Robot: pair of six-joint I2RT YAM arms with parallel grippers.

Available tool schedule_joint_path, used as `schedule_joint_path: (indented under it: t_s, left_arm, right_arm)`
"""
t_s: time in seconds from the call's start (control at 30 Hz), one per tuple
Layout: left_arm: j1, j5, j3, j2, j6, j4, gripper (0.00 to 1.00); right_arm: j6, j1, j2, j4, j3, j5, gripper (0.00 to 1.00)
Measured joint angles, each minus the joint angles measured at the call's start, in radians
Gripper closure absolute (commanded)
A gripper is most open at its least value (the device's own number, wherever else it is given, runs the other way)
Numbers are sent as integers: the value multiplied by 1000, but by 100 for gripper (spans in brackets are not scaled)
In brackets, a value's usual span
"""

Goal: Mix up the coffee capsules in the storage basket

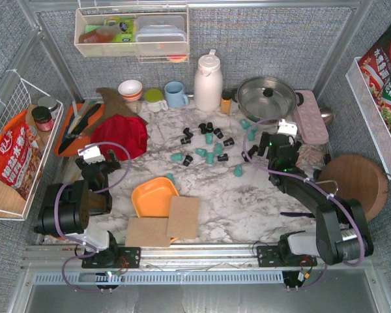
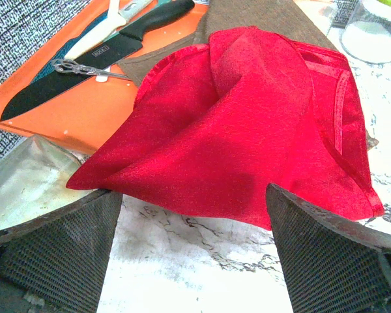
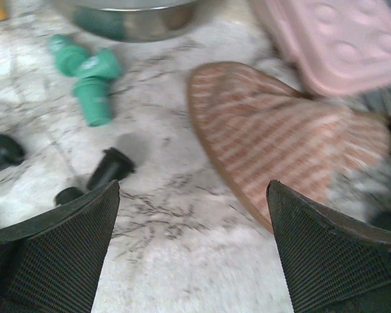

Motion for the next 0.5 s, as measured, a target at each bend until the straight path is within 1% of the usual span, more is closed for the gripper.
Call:
schedule_joint_path:
  t_s: [0.13, 0.27, 0.37, 0.5]
  left_arm:
    - [0, 0, 0, 0, 0, 0, 1]
    - [0, 0, 0, 0, 0, 0, 1]
    - [0, 0, 0, 0, 0, 0, 1]
    - [0, 0, 0, 0, 0, 0, 1]
  right_arm:
    - [97, 4, -78, -241, 64, 126, 1]
    - [167, 4, -145, -441, 111, 163, 1]
    - [205, 4, -207, -526, 118, 156, 1]
    - [230, 4, -275, -577, 97, 102, 1]
